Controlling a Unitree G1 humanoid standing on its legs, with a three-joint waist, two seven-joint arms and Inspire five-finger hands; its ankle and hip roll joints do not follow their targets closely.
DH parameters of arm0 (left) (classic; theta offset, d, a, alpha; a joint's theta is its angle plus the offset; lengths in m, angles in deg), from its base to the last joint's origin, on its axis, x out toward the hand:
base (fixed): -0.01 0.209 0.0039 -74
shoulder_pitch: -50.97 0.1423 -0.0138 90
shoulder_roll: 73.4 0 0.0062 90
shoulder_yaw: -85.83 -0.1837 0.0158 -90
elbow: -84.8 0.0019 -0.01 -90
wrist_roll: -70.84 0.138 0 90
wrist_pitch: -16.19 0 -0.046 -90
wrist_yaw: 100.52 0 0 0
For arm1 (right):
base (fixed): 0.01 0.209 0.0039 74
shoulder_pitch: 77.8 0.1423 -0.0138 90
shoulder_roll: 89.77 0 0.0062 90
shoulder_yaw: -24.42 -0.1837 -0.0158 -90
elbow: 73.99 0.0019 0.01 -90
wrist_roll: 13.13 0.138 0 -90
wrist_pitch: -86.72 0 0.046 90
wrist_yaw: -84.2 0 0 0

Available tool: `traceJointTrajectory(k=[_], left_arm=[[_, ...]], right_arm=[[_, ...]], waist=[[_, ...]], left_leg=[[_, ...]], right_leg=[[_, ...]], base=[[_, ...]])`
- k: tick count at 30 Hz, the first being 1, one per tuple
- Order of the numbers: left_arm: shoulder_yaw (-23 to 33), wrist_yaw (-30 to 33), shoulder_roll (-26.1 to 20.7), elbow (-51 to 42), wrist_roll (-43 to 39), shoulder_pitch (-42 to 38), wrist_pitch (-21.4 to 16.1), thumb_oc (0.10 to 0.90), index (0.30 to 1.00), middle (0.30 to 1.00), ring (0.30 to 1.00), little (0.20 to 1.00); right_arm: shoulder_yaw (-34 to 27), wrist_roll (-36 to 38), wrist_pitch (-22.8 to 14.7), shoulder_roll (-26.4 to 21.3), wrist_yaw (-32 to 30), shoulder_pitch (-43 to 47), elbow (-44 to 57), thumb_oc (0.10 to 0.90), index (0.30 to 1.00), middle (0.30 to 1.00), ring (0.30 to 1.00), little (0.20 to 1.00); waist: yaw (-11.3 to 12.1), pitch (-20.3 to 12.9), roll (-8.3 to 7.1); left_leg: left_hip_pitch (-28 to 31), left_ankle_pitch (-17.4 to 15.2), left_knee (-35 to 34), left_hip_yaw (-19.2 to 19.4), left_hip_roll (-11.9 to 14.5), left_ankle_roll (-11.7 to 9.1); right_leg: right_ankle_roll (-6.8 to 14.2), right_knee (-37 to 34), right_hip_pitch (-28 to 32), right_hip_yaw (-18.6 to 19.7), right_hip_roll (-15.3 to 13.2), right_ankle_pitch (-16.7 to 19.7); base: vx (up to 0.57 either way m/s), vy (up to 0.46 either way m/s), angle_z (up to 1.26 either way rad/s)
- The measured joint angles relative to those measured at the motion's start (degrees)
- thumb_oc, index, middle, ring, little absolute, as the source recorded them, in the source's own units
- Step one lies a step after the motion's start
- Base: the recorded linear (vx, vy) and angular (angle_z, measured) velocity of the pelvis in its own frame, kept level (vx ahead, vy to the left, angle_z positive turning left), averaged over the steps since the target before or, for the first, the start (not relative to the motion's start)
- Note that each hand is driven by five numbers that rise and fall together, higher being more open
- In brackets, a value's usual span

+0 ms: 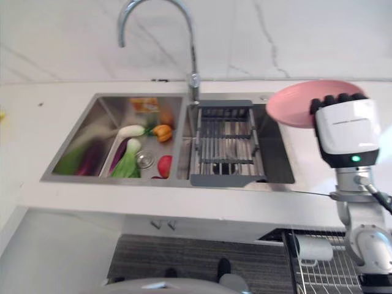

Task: Place the dishes in the dishwasher.

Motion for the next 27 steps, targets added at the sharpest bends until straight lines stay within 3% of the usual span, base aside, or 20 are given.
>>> traceJointTrajectory(k=[4, 7, 9, 10, 14, 20, 27], left_arm=[[1.1, -0.1, 0.3, -0.7, 0.3, -0.2, -0.2, 0.800, 0.900, 0.900, 0.900, 0.900], [1.1, -0.1, -0.1, -0.8, 0.2, 0.0, -0.1, 0.800, 0.900, 0.900, 0.900, 0.900], [1.1, 0.2, -0.2, -1.2, 0.2, -0.5, -0.2, 0.800, 0.900, 0.900, 0.900, 0.900], [1.1, 0.8, -0.3, -1.8, 0.2, -2.1, -0.2, 0.800, 0.900, 0.900, 0.900, 0.900], [-0.4, 1.7, -0.4, -2.5, -0.6, -3.1, -0.4, 0.800, 0.900, 0.900, 0.900, 0.900], [-1.1, 3.5, -0.3, -3.3, -2.6, -4.9, -1.5, 0.800, 0.900, 0.900, 0.900, 0.900], [-1.7, 3.4, 0.1, -3.4, -3.7, -7.5, -3.3, 0.800, 0.900, 0.900, 0.900, 0.900]], right_arm=[[-10.6, 5.1, -0.7, 0.4, -0.4, -10.4, -0.1, 0.400, 0.300, 0.300, 0.300, 0.300], [-10.9, 8.3, 0.8, 3.5, -0.1, -12.7, -2.5, 0.400, 0.300, 0.300, 0.300, 0.300], [-11.0, 9.4, 1.1, 5.5, -0.2, -13.0, -2.6, 0.400, 0.300, 0.300, 0.300, 0.300], [-10.7, 10.3, 1.3, 8.9, -0.1, -12.1, -2.7, 0.400, 0.300, 0.300, 0.300, 0.300], [-8.4, 12.6, 1.4, 13.4, -3.3, -9.1, -2.7, 0.400, 0.300, 0.300, 0.300, 0.300], [-5.1, 14.0, 3.1, 13.5, -5.5, -3.3, -3.1, 0.400, 0.300, 0.300, 0.300, 0.300], [-3.8, 14.8, 5.4, 13.5, -7.6, -0.4, -8.6, 0.400, 0.300, 0.300, 0.300, 0.300]], waist=[[-2.3, 0.1, 0.11], [-5.8, 0.8, -0.07], [-6.7, 1.5, 0.06], [-7.3, 4.0, 0.57], [-10.0, 7.9, 0.84], [-10.7, 10.5, 0.98], [-10.8, 12.6, 0.91]], left_leg=[[-0.5, 0.0, 0.0, 2.1, 0.0, 0.0], [-1.5, 0.0, 0.1, 3.8, -0.1, 0.0], [-2.7, 0.0, 0.1, 4.4, -0.4, 0.0], [-4.0, 0.1, 0.1, 5.0, -1.0, 0.2], [-5.3, 0.1, -0.2, 6.2, -2.0, 0.7], [-6.8, 0.6, -0.3, 9.3, -2.8, 1.2], [-7.3, 1.1, -0.3, 9.6, -2.6, 1.1]], right_leg=[[0.1, 0.0, -1.5, 2.4, 0.3, 0.6], [0.1, 0.0, -3.9, 4.9, 0.6, 1.6], [0.1, 0.1, -6.0, 6.2, 0.5, 2.4], [0.2, 0.3, -8.0, 8.0, 0.2, 3.8], [0.9, 0.2, -10.7, 10.0, -0.5, 4.8], [0.8, 0.1, -13.8, 13.6, -0.4, 4.7], [0.8, 0.0, -14.3, 13.7, -0.4, 4.7]], base=[[-0.02, 0.015, -0.29], [-0.19, 0.034, -0.36], [-0.17, 0.054, -0.53], [-0.15, 0.076, -0.72], [-0.07, 0.037, -0.41], [-0.07, 0.019, -0.28], [-0.01, -0.003, -0.03]])
